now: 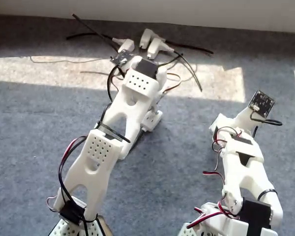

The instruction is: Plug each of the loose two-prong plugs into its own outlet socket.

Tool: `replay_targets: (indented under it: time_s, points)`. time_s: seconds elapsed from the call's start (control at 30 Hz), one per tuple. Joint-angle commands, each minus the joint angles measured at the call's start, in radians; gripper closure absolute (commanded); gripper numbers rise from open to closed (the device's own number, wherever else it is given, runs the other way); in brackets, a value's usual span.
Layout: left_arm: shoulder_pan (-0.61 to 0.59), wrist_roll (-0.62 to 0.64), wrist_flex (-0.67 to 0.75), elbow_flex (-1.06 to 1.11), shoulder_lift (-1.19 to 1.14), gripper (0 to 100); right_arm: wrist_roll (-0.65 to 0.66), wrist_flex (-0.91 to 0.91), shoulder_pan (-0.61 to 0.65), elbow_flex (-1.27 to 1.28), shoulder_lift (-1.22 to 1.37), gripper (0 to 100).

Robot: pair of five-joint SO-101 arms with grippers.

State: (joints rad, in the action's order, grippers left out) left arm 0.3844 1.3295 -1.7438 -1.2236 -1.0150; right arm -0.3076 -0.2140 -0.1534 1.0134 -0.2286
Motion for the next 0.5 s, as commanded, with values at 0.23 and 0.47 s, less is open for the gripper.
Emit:
replay_targets:
  time_s: [0.23, 0.47]
  points:
    - [0.015, 0.032, -0.009, 0.001, 0.012, 99, 0.012, -0.002, -0.001, -0.05, -0.004, 99.0]
    - [0.012, 0.032, 0.011, 0.004, -0.001, 99, 0.012, -0.002, -0.001, -0.05, -0.004, 99.0]
